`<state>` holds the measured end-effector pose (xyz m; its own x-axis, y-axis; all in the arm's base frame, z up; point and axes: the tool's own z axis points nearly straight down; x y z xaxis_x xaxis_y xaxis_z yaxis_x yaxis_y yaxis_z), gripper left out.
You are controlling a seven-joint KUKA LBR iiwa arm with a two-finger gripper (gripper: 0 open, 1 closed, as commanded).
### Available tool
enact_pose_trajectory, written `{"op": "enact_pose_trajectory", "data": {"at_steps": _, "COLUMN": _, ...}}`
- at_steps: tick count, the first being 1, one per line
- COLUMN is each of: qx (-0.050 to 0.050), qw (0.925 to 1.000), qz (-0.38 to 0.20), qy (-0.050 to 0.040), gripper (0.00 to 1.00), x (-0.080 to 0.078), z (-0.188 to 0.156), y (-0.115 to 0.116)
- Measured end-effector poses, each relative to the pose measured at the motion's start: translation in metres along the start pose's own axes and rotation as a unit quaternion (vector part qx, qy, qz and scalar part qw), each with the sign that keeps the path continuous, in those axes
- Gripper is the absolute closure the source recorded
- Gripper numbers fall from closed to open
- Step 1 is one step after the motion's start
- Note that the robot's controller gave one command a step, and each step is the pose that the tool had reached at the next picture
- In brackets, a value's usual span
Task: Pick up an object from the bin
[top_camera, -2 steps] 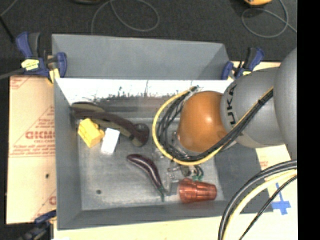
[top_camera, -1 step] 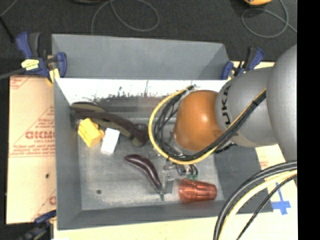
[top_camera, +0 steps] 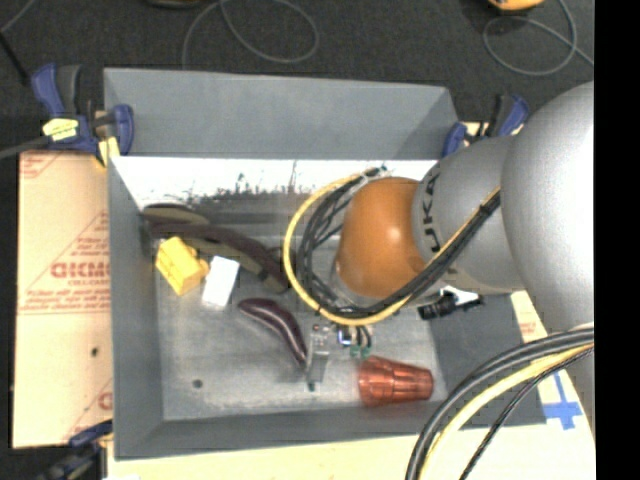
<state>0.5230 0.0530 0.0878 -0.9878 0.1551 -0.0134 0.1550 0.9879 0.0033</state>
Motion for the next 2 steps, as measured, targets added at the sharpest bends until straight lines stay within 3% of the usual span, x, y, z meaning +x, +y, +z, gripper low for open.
{"op": "enact_pose_trajectory", "data": {"at_steps": 1, "qx": -0.001, "qw": 0.9998, "qz": -0.019, "qy": -0.0019, "gripper": 1.00, "x": 0.0012, "z": 0.0149, "y": 0.0073}}
{"op": "enact_pose_trajectory", "data": {"at_steps": 2, "qx": -0.001, "qw": 0.9998, "qz": -0.019, "qy": -0.0019, "gripper": 1.00, "x": 0.0012, "z": 0.0149, "y": 0.0073}}
